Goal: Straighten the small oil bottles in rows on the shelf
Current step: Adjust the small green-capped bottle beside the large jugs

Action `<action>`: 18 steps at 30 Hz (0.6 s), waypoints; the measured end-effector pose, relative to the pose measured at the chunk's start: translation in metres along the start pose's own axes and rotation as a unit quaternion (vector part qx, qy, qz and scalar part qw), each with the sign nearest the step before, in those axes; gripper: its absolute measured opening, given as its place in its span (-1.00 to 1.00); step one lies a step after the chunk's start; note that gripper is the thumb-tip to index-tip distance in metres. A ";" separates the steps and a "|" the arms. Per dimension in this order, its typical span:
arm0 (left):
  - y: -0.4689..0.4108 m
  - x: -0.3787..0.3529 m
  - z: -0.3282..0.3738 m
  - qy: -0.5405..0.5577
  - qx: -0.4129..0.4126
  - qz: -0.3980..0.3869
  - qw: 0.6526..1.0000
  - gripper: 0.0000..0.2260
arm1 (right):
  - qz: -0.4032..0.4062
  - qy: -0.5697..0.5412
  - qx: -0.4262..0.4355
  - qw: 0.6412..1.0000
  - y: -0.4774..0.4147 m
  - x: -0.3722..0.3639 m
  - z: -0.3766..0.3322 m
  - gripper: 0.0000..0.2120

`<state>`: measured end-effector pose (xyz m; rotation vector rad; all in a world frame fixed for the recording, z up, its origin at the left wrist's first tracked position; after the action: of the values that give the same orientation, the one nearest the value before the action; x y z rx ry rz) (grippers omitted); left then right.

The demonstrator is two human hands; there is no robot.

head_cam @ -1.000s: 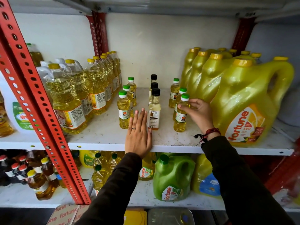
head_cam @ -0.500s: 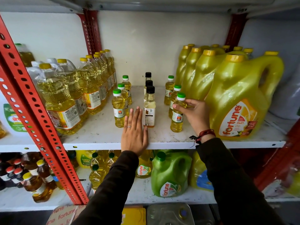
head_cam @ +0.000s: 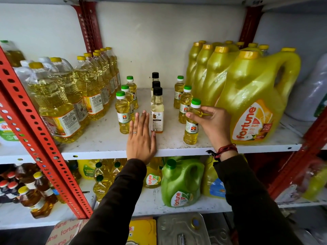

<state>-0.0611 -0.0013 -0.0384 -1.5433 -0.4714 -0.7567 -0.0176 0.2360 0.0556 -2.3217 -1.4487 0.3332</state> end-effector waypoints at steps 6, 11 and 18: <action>0.000 0.000 0.000 -0.001 0.000 0.000 1.000 -0.40 | 0.006 -0.003 -0.003 1.000 0.007 0.008 -0.001 -0.49; 0.000 0.001 0.000 0.004 0.000 0.002 1.000 -0.40 | 0.006 -0.005 -0.005 1.000 0.010 0.010 -0.002 -0.48; 0.000 -0.001 -0.001 0.002 -0.005 -0.008 1.000 -0.39 | 0.007 0.005 0.002 1.000 0.014 0.009 -0.005 -0.50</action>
<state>-0.0616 -0.0018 -0.0391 -1.5489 -0.4781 -0.7748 -0.0004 0.2380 0.0546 -2.3272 -1.4269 0.3276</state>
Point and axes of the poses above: each hand's wrist, its own y-axis away from the middle knuckle, its own x-axis out of the back of the hand, z = x × y, the point moved 5 cm from there along -y, towards the middle knuckle, and after that the axes turned 14 degrees about -y, right-handed, at the moved point
